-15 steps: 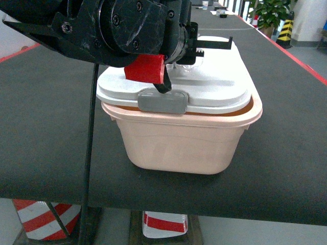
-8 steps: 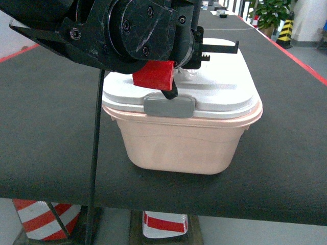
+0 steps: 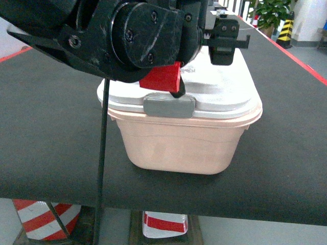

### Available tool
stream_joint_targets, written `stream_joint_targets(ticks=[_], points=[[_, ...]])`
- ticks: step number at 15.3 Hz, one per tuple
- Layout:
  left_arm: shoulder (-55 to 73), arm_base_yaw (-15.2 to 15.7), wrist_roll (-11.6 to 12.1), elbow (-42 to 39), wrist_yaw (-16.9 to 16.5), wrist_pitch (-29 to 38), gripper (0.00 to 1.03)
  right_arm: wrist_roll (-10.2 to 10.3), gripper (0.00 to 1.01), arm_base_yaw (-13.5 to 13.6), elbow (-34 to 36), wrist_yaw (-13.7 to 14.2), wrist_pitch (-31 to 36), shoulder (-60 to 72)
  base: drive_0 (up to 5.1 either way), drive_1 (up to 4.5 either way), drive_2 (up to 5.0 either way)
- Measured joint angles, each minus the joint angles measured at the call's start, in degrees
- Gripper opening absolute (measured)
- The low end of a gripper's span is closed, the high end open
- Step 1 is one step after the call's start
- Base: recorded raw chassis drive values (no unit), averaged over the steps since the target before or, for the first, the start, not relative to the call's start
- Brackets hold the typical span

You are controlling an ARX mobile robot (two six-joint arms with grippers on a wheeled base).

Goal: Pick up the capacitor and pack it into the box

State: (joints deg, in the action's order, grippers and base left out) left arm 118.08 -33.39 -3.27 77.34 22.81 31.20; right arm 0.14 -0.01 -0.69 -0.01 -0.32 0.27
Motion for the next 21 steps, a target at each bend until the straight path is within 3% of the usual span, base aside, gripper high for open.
stream_joint_targets(ticks=[2, 9, 12, 16, 18, 19, 20, 21], points=[[-2.5, 1.3, 3.1, 0.0, 1.4, 2.5, 1.00, 0.0, 0.98, 0.0, 0.0, 0.0, 0.0, 0.0, 0.0, 0.00, 0.0], [-6.6, 3.1, 4.9, -0.7, 1.6, 5.0, 0.98, 0.0, 0.98, 0.0, 0.0, 0.0, 0.0, 0.0, 0.0, 0.00, 0.0], [-14.6, 4.1, 5.5, -6.6, -0.4, 8.7, 0.98, 0.0, 0.98, 0.0, 0.0, 0.0, 0.0, 0.0, 0.0, 0.00, 0.0], [-24.6, 9.9, 4.5, -15.0, -3.0, 10.3, 0.98, 0.0, 0.98, 0.0, 0.0, 0.0, 0.0, 0.0, 0.0, 0.00, 0.0], [-24.3, 9.1, 4.5, -15.0, -3.5, 10.0, 0.98, 0.0, 0.98, 0.0, 0.0, 0.0, 0.0, 0.0, 0.0, 0.00, 0.0], [-24.7, 8.6, 4.4, -14.9, -2.8, 6.9, 0.95, 0.0, 0.98, 0.0, 0.0, 0.0, 0.0, 0.0, 0.0, 0.00, 0.0], [-28.3, 9.6, 4.1, -18.9, -1.6, 2.2, 0.83, 0.0, 0.98, 0.0, 0.0, 0.0, 0.0, 0.0, 0.0, 0.00, 0.0], [-32.6, 12.3, 3.7, -26.4, -2.4, 4.1, 0.70, 0.0, 0.98, 0.0, 0.0, 0.0, 0.0, 0.0, 0.0, 0.00, 0.0]])
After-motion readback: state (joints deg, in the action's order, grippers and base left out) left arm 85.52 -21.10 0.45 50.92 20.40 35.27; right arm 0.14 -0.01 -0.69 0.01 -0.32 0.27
